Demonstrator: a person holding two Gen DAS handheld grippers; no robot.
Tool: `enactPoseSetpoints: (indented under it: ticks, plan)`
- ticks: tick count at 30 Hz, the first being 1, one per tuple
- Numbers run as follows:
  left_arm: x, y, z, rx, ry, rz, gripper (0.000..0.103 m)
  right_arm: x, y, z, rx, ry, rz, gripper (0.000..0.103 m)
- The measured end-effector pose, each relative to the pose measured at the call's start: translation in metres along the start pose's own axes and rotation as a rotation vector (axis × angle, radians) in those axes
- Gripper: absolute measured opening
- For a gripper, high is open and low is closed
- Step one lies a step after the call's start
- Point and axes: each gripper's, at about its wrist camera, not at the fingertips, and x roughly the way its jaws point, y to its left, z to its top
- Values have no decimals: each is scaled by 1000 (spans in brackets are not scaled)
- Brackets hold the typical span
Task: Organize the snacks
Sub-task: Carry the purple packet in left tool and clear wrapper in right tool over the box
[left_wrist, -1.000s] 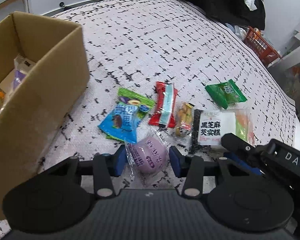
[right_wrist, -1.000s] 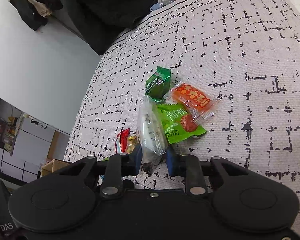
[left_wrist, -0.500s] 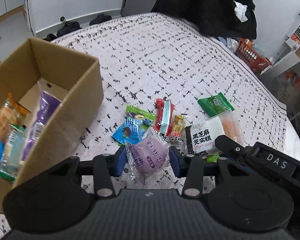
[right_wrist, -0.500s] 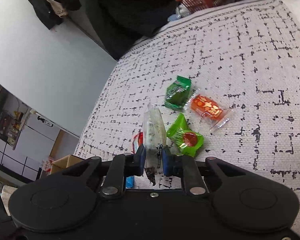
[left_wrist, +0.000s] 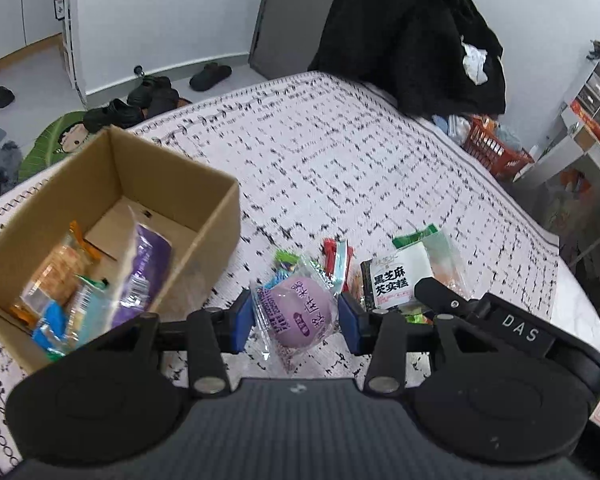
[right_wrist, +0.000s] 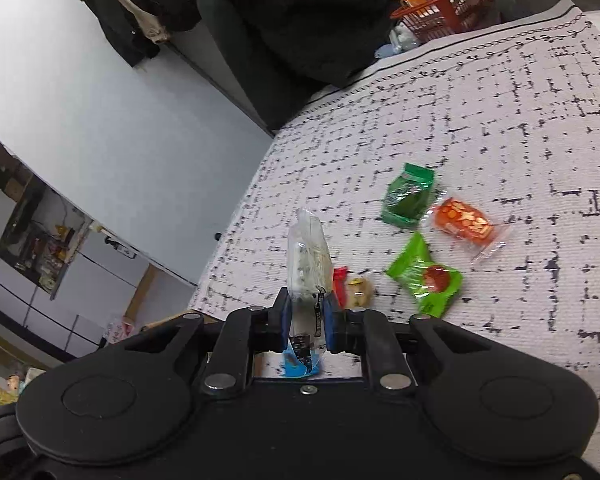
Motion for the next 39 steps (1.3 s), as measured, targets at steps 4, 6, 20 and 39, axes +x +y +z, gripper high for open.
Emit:
enactPoseSetpoints:
  ticks: [4,6,20,39]
  plan:
    - [-14,6,6,-3,-28,3,44,0,10,-2,-7,1,29,16]
    - [-22,12,8,-12,-41,11,44,0,15,-3,-13,0,39,16]
    - [-48,67,26,-87,-82,57,44,10,54,-19,-55,15,107,16]
    - [-36,158,51,-210,-78,84,44,35,112,-43,-137,68,139,16]
